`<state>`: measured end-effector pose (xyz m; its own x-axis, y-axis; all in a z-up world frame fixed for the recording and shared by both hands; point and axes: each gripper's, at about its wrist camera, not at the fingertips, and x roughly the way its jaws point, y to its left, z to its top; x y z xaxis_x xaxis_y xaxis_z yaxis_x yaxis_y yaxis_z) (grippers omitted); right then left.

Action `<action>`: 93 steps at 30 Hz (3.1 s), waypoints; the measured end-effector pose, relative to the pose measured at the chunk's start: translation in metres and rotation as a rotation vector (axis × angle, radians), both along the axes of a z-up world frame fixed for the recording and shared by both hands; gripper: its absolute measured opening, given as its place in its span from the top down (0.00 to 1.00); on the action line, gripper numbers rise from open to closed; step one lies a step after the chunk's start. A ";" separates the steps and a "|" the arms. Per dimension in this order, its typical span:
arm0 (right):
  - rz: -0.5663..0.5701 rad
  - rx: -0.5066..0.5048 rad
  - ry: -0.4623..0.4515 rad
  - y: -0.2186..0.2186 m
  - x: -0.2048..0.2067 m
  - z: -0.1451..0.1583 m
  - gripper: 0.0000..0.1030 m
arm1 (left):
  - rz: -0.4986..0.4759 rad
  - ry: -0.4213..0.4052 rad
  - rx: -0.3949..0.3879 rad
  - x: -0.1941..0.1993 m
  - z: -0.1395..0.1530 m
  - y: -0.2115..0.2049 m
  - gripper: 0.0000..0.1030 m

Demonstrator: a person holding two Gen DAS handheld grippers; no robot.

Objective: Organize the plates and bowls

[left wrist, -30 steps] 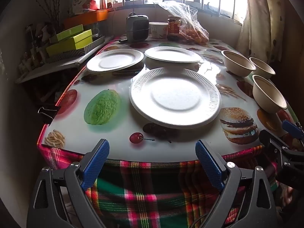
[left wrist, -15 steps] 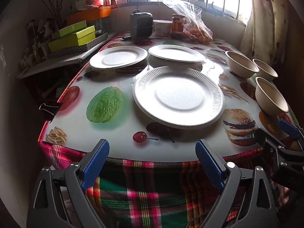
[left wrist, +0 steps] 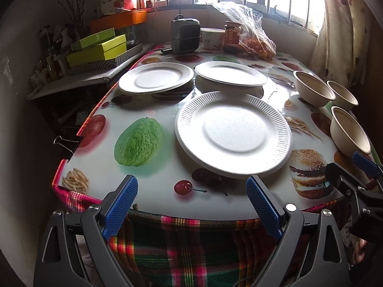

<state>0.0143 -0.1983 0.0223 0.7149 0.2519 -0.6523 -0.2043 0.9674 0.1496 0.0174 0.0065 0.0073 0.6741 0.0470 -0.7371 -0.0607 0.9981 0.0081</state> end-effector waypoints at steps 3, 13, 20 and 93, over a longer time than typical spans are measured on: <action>0.004 0.007 0.005 0.003 0.005 0.000 0.00 | 0.006 -0.014 0.012 0.001 0.003 0.001 0.10; 0.010 0.014 0.014 0.006 0.014 0.000 0.00 | 0.028 -0.018 0.001 0.004 0.003 0.007 0.10; 0.009 0.007 0.004 0.007 0.016 0.003 0.00 | 0.033 -0.021 -0.010 0.006 0.002 0.009 0.10; 0.120 0.009 -0.025 0.062 0.115 0.073 0.00 | 0.122 -0.003 -0.061 0.103 0.040 0.096 0.10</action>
